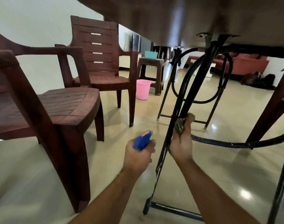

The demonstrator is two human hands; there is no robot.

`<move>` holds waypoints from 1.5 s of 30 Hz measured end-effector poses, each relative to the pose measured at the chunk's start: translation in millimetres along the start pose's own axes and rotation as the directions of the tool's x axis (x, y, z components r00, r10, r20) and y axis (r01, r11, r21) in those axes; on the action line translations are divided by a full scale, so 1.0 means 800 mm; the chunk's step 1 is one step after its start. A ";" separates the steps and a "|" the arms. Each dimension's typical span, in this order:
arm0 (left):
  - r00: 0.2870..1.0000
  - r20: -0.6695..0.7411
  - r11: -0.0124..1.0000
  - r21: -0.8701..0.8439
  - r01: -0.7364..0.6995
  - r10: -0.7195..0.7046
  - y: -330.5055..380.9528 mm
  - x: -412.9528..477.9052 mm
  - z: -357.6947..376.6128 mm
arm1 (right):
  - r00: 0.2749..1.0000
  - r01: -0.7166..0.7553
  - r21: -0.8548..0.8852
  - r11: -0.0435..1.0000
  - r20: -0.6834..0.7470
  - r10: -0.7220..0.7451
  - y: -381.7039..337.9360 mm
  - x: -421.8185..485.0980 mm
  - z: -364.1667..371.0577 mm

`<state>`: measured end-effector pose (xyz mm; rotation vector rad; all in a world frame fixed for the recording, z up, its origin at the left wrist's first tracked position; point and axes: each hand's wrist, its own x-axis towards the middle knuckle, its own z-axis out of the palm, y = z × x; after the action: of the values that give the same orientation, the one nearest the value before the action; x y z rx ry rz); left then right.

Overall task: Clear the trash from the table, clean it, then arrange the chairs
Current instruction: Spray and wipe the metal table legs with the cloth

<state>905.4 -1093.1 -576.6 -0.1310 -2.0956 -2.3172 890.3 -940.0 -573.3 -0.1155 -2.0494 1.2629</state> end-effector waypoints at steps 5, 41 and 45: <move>1.000 0.022 0.997 0.070 -0.017 0.015 -0.007 -0.006 0.013 | 0.997 0.079 0.044 0.996 0.011 -0.080 0.021 0.012 0.008; 0.991 0.119 0.987 0.152 0.045 -0.063 -0.051 -0.013 0.039 | 0.810 -0.395 0.694 0.602 -0.047 0.585 -0.031 -0.012 -0.017; 0.987 0.140 0.977 0.205 0.051 -0.080 -0.072 -0.008 0.033 | 0.949 -0.065 0.662 0.747 -0.190 0.252 -0.045 -0.020 -0.011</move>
<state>909.3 -1061.3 -631.9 -0.2405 -2.4259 -2.1747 917.8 -958.9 -550.0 -0.1307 -1.2912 1.8909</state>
